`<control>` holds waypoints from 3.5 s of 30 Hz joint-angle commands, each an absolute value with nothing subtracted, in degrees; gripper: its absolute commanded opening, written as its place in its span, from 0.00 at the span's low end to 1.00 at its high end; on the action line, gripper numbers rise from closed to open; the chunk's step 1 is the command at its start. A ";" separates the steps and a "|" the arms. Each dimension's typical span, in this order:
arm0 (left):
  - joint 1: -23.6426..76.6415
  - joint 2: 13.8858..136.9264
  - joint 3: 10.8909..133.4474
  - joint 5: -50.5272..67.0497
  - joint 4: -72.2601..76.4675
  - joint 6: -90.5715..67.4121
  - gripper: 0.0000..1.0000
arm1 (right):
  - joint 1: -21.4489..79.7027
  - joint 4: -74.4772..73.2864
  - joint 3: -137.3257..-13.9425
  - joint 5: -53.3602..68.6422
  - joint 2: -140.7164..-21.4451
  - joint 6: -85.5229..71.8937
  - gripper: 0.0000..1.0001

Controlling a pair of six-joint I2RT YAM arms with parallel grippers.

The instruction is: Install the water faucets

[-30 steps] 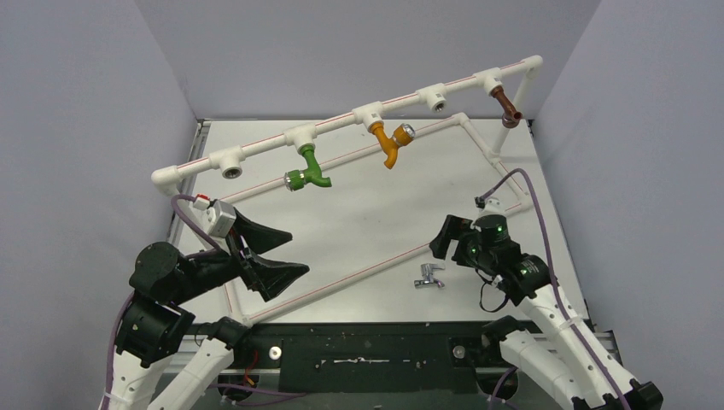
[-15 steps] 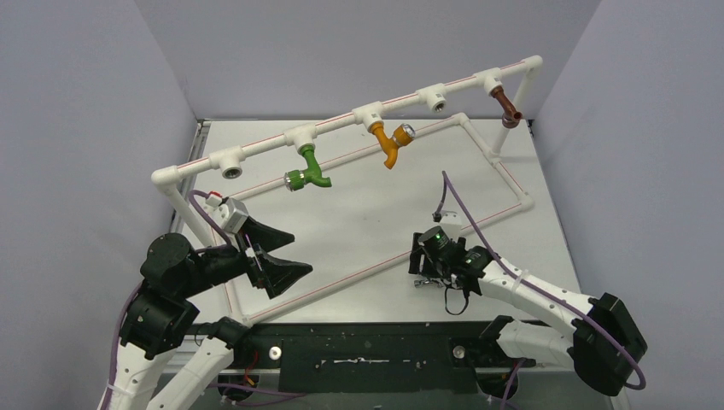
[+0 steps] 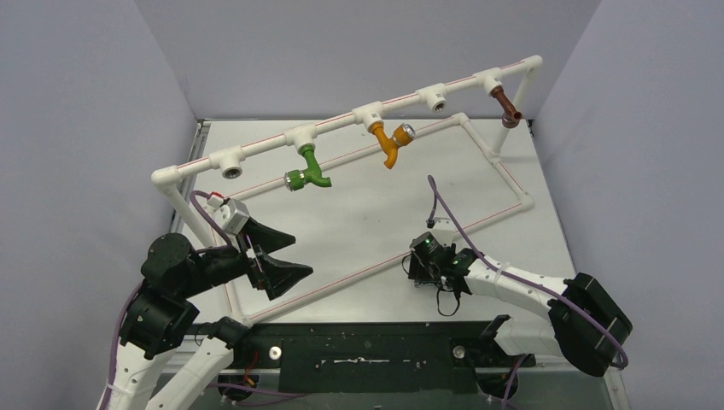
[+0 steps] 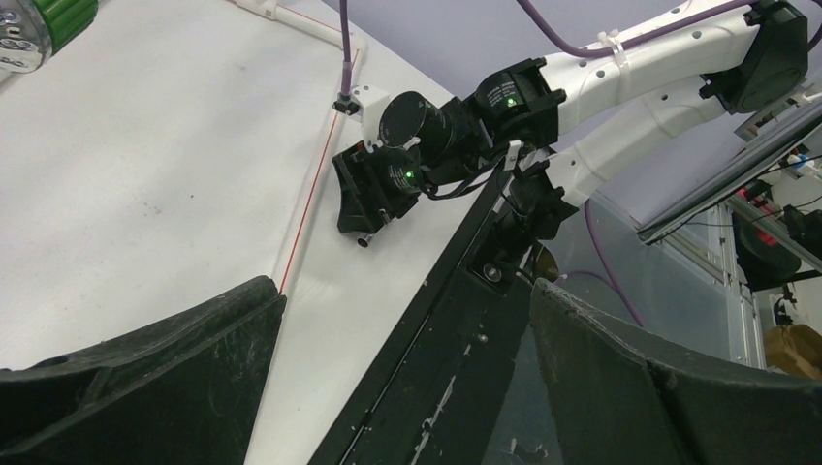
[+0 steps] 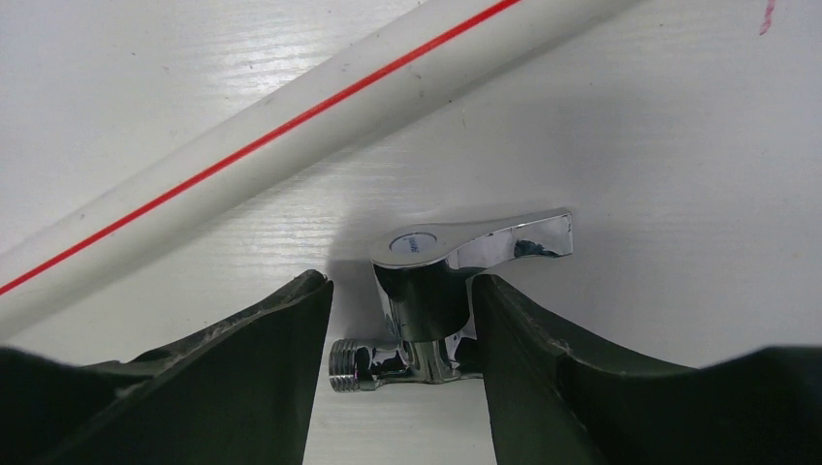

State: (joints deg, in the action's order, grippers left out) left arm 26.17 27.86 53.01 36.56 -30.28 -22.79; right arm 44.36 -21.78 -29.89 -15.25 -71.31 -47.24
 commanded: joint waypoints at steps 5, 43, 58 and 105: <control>26.46 26.81 51.27 38.36 -26.73 -24.85 0.97 | 45.04 -17.71 -28.53 -18.38 -72.91 -48.44 0.41; 26.37 19.48 37.23 38.32 -24.76 -44.12 0.97 | 62.04 25.28 -19.95 26.96 -43.67 -11.62 0.00; 26.45 19.92 32.61 43.23 -24.60 -47.49 0.97 | 70.83 16.04 -33.48 31.10 -54.66 22.40 0.00; 26.72 24.79 24.90 48.63 -19.39 -52.00 0.00 | 75.36 3.38 -48.38 25.40 -71.32 35.86 0.00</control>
State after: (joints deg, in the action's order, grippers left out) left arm 26.44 24.82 24.32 44.77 -23.46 -52.27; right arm 74.74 -1.41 -44.10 27.86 -70.15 35.35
